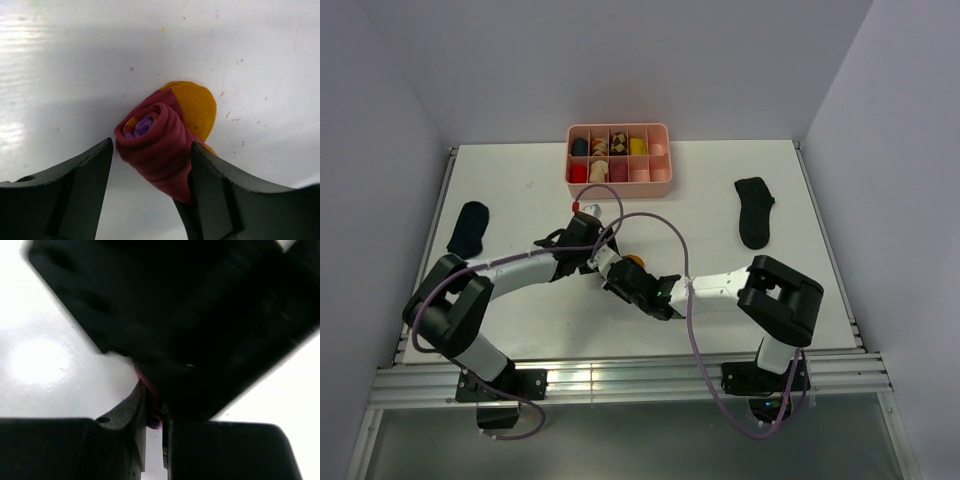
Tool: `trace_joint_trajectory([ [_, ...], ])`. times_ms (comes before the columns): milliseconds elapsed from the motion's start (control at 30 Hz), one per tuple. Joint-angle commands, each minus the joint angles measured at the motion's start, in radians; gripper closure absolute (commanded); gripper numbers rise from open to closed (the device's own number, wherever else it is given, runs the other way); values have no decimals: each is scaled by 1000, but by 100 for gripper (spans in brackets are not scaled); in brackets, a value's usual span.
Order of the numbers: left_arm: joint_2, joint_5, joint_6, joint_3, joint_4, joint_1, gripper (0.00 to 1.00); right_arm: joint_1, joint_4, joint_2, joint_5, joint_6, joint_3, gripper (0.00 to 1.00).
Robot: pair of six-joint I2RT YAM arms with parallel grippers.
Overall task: Roll the socks
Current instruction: Roll the sock at the center of the board.
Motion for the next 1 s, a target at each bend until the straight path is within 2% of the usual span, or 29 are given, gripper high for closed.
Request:
trace_joint_trajectory([
  [0,-110,-6,-57,-26,-50,-9,31,-75,-92,-29,-307,105,-22,100],
  [167,-248,-82,-197,-106,-42,32,30,-164,-148,-43,-504,162,0,100],
  [333,-403,-137,-313,-246,1,57,30,-215,-230,19,-672,179,86,100],
  [500,-457,-139,-383,-356,18,55,31,-275,-246,91,-821,210,139,100],
  [633,-479,-102,-432,-451,139,55,32,-299,-266,140,-906,222,172,100],
  [967,-479,-154,-437,-491,285,57,32,-333,-310,257,-1032,228,239,100],
])
